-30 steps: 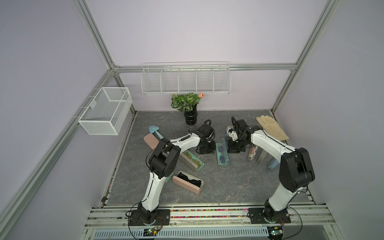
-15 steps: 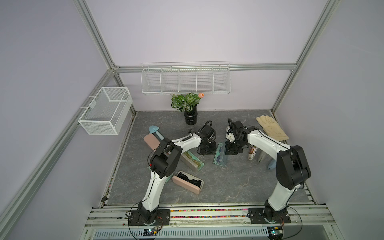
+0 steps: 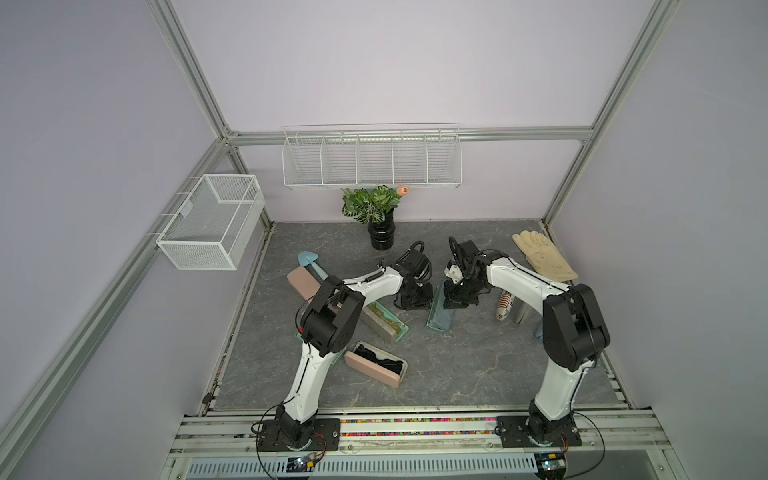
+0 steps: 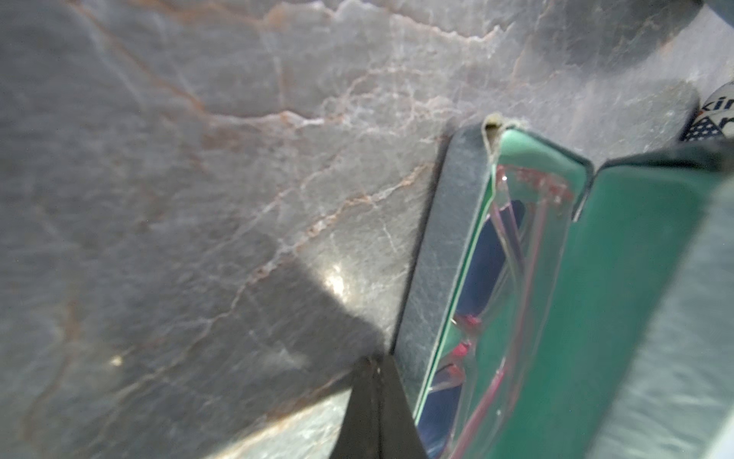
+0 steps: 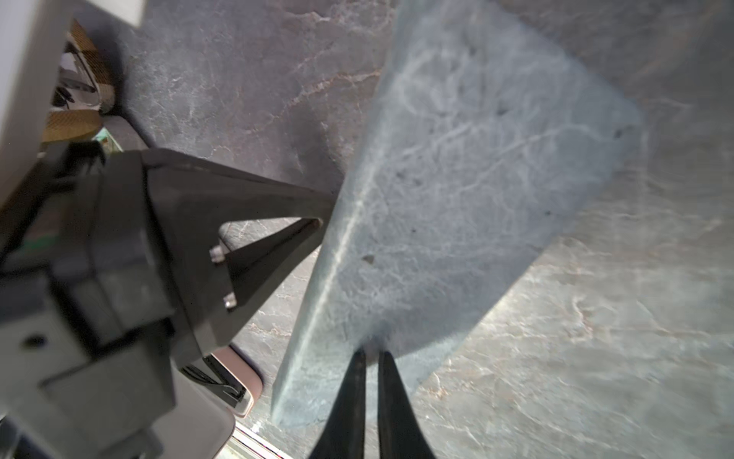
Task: Close the glasses case
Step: Close the glasses case at the center of the board.
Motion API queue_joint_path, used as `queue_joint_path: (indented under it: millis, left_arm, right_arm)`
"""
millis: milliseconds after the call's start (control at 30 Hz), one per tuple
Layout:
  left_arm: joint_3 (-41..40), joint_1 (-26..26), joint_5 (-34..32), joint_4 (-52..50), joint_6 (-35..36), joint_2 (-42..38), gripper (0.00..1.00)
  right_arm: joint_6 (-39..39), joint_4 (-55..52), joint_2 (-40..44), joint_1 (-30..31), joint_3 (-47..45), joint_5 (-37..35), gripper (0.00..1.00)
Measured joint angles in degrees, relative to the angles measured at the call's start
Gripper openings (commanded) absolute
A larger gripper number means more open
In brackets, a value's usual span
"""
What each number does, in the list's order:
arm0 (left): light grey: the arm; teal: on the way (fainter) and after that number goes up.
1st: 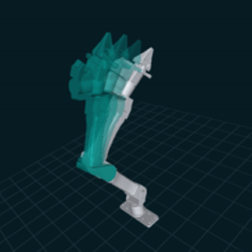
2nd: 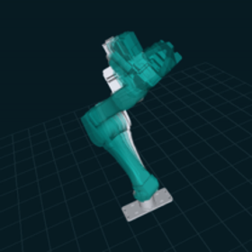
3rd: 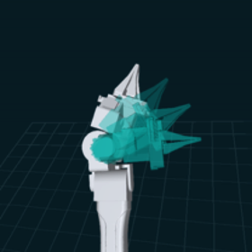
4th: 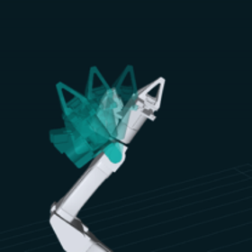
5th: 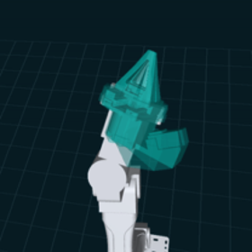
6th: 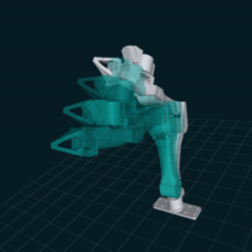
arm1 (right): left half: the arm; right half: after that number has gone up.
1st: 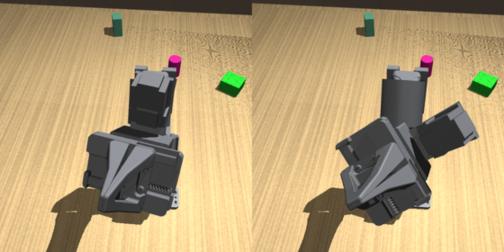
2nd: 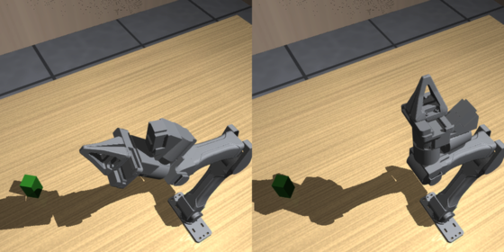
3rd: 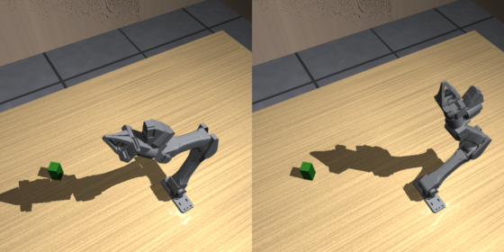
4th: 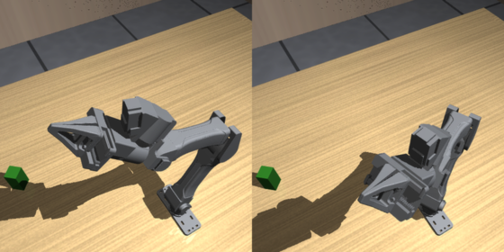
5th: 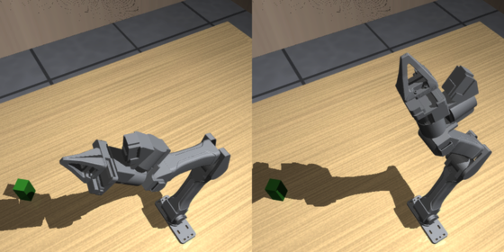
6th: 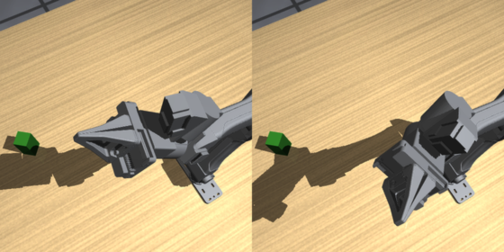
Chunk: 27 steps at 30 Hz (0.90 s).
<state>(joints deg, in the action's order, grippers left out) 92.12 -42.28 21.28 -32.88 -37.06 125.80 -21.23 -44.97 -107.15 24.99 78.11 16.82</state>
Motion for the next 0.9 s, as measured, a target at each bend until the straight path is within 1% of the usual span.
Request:
queue_joint_path:
  millis: [200,267,333,433,533,600,667,767,800,867,900]
  left_arm:
    - [0.00,-0.33,0.17,0.31,-0.02,0.07,0.00]
    - [0.00,-0.33,0.22,0.31,-0.02,0.07,0.00]
    - [0.00,-0.37,0.17,0.33,-0.02,0.04,0.00]
    - [0.00,-0.37,0.20,0.37,-0.02,0.04,0.00]
    - [-0.04,-0.37,0.15,0.42,0.00,-0.07,0.00]
    - [-0.15,-0.22,0.17,0.44,0.00,-0.50,0.00]
    - [-0.42,0.00,0.11,0.46,0.04,-1.46,0.00]
    - [-1.14,0.81,-0.09,0.20,0.24,-4.42,0.00]
    - [-1.42,1.31,-0.26,0.11,0.28,-5.75,0.03]
    - [-1.75,2.38,-0.50,-0.15,0.50,-8.22,0.13]
    - [-1.84,3.02,-0.76,-0.24,0.74,-9.46,0.21]
  right_arm:
    - [-0.50,1.20,-2.32,0.57,0.00,-0.26,0.13]
    - [-0.79,1.25,-2.16,0.59,0.00,-0.72,0.16]
    - [-1.31,1.29,-1.99,0.61,0.00,-1.14,0.22]
    - [-2.10,1.01,-0.68,0.68,0.00,-2.95,0.35]
    - [-2.45,0.44,1.73,0.81,-0.02,-5.27,0.53]
    - [-2.69,-0.22,3.63,1.16,-0.02,-6.88,0.61]
    - [-2.89,-0.98,5.11,1.81,0.00,-8.46,0.67]
    - [-3.69,-2.36,5.84,3.21,0.02,-10.69,0.80]
    - [-4.13,-2.91,5.77,3.74,0.02,-11.39,0.84]
    - [-4.63,-3.89,5.44,4.68,0.02,-12.57,0.90]
    - [-5.03,-4.33,5.09,5.18,0.15,-13.07,0.93]
